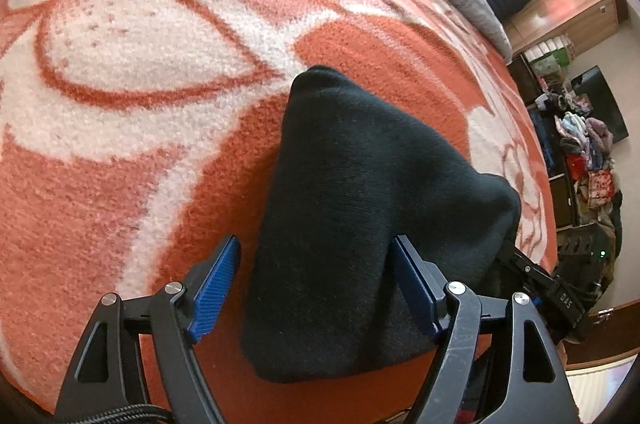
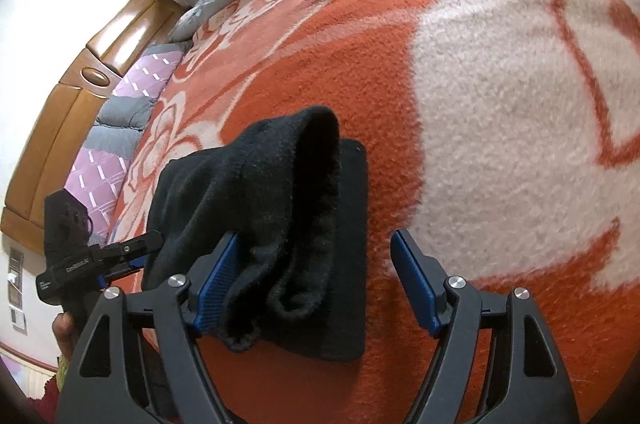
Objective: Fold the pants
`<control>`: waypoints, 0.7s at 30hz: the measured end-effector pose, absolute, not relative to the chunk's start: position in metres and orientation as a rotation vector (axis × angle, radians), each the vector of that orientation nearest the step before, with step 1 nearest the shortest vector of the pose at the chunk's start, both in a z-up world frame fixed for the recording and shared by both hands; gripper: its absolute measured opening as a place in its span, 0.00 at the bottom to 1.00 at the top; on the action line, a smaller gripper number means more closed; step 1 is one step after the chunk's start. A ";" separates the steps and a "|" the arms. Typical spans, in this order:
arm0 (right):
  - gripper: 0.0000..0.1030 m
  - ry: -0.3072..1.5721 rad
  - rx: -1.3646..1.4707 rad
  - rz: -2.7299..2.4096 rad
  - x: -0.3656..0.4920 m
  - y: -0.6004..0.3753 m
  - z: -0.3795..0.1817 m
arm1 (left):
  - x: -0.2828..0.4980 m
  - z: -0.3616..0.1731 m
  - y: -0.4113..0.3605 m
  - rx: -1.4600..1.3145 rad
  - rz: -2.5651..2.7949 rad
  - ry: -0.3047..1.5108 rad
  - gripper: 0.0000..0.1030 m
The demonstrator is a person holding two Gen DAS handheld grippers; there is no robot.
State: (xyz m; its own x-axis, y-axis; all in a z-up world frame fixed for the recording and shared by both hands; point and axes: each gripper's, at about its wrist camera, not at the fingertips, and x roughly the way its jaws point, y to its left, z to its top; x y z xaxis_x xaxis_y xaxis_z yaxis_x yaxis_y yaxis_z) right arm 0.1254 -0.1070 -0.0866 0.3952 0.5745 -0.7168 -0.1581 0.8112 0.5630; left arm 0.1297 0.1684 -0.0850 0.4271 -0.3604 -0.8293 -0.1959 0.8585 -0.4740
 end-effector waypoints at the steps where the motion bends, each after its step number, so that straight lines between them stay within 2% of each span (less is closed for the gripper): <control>1: 0.73 1.071 0.450 0.488 0.125 -0.107 -0.088 | 0.130 -0.088 0.168 -0.558 -0.104 1.146 0.76; 12: 0.71 1.059 0.459 0.534 0.125 -0.102 -0.093 | 0.139 -0.103 0.164 -0.549 -0.087 1.144 0.76; 14: 0.66 1.064 0.463 0.560 0.125 -0.098 -0.093 | 0.138 -0.102 0.162 -0.542 -0.082 1.139 0.74; 16: 0.66 1.059 0.454 0.559 0.125 -0.097 -0.094 | 0.137 -0.101 0.159 -0.536 -0.093 1.130 0.63; 21: 0.63 1.057 0.484 0.570 0.125 -0.099 -0.096 | 0.135 -0.096 0.152 -0.514 -0.087 1.106 0.56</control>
